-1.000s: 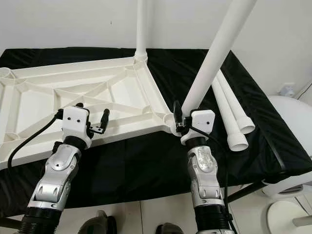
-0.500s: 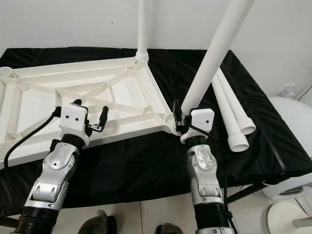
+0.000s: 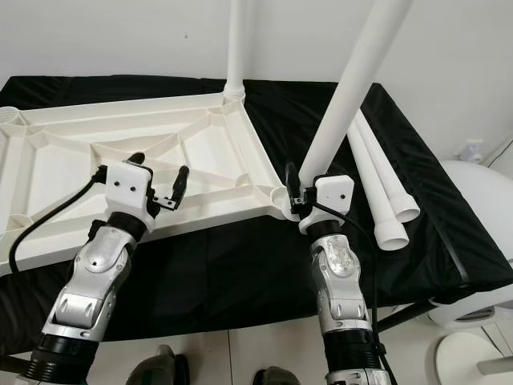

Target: Building children table

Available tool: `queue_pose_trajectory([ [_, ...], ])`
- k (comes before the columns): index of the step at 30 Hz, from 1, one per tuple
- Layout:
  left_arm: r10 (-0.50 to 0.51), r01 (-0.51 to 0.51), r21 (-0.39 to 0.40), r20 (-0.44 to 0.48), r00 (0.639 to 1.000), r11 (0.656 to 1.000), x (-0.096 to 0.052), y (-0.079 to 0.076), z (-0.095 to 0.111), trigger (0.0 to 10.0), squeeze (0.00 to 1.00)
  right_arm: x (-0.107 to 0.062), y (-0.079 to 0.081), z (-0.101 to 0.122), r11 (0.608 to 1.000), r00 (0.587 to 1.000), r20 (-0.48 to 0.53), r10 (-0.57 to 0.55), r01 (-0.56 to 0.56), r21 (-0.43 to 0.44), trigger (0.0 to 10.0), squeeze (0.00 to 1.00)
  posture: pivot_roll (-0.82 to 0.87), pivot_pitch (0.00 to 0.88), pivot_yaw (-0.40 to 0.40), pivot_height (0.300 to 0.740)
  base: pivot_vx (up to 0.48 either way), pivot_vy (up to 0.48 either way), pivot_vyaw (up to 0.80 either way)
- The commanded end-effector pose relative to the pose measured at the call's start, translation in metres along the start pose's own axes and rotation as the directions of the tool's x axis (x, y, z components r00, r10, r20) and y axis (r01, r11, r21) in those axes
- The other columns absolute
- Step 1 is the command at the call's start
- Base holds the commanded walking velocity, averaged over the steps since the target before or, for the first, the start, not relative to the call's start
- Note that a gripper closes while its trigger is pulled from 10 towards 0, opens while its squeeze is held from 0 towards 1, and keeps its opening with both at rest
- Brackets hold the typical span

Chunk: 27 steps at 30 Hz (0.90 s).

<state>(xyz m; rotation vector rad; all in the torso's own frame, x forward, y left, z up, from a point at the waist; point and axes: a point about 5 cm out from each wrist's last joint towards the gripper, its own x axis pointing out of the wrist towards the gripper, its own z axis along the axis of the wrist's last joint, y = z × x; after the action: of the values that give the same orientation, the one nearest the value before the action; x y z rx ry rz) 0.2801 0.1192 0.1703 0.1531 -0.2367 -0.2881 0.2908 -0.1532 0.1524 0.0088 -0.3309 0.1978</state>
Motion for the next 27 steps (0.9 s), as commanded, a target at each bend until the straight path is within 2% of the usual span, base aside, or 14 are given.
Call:
queue_pose_trajectory([
  [1, -0.253, 0.253, -0.023, 0.024, 0.967, 0.967, 0.001, -0.016, 0.010, 10.0, 0.00, 0.003, -0.001, 0.001, 0.999, 0.999, -0.013, 0.046, -0.046, 0.004, 10.0, 0.00, 0.03, 0.025, -0.057, 0.740, 0.000, 0.000, 0.00],
  [6, -0.343, 0.346, -0.041, 0.063, 0.937, 0.937, 0.002, -0.024, 0.022, 10.0, 0.00, 0.004, 0.004, 0.001, 0.991, 0.991, -0.028, 0.130, -0.129, 0.025, 10.0, 0.00, 0.03, 0.026, -0.058, 0.740, 0.000, 0.000, 0.00],
  [9, -0.385, 0.387, -0.041, 0.062, 0.921, 0.921, 0.004, -0.029, 0.023, 10.0, 0.00, 0.006, 0.008, 0.001, 0.983, 0.983, -0.037, 0.180, -0.179, 0.028, 10.0, 0.00, 0.03, 0.026, -0.058, 0.740, 0.000, 0.000, 0.00],
  [14, -0.391, 0.393, -0.041, 0.054, 0.919, 0.919, 0.006, -0.030, 0.021, 10.0, 0.00, 0.007, 0.010, 0.001, 0.978, 0.978, -0.040, 0.206, -0.205, 0.029, 10.0, 0.00, 0.03, 0.026, -0.058, 0.740, 0.000, 0.000, 0.00],
  [20, -0.436, 0.441, -0.057, 0.075, 0.897, 0.896, 0.007, -0.038, 0.030, 10.0, 0.00, 0.010, 0.009, 0.006, 0.967, 0.967, -0.038, 0.253, -0.252, 0.030, 10.0, 0.00, 0.03, 0.032, -0.063, 0.740, 0.000, 0.000, 0.00],
  [23, -0.463, 0.476, -0.095, 0.131, 0.876, 0.874, 0.010, -0.040, 0.045, 10.0, 0.00, 0.013, 0.011, 0.009, 0.957, 0.956, -0.038, 0.291, -0.290, 0.028, 10.0, 0.00, 0.03, 0.037, -0.064, 0.740, 0.000, 0.000, 0.00],
  [27, -0.490, 0.508, -0.107, 0.161, 0.857, 0.854, 0.013, -0.042, 0.053, 10.0, 0.00, 0.015, 0.012, 0.011, 0.947, 0.946, -0.037, 0.321, -0.320, 0.031, 10.0, 0.00, 0.04, 0.035, -0.069, 0.740, 0.000, 0.000, 0.00],
])
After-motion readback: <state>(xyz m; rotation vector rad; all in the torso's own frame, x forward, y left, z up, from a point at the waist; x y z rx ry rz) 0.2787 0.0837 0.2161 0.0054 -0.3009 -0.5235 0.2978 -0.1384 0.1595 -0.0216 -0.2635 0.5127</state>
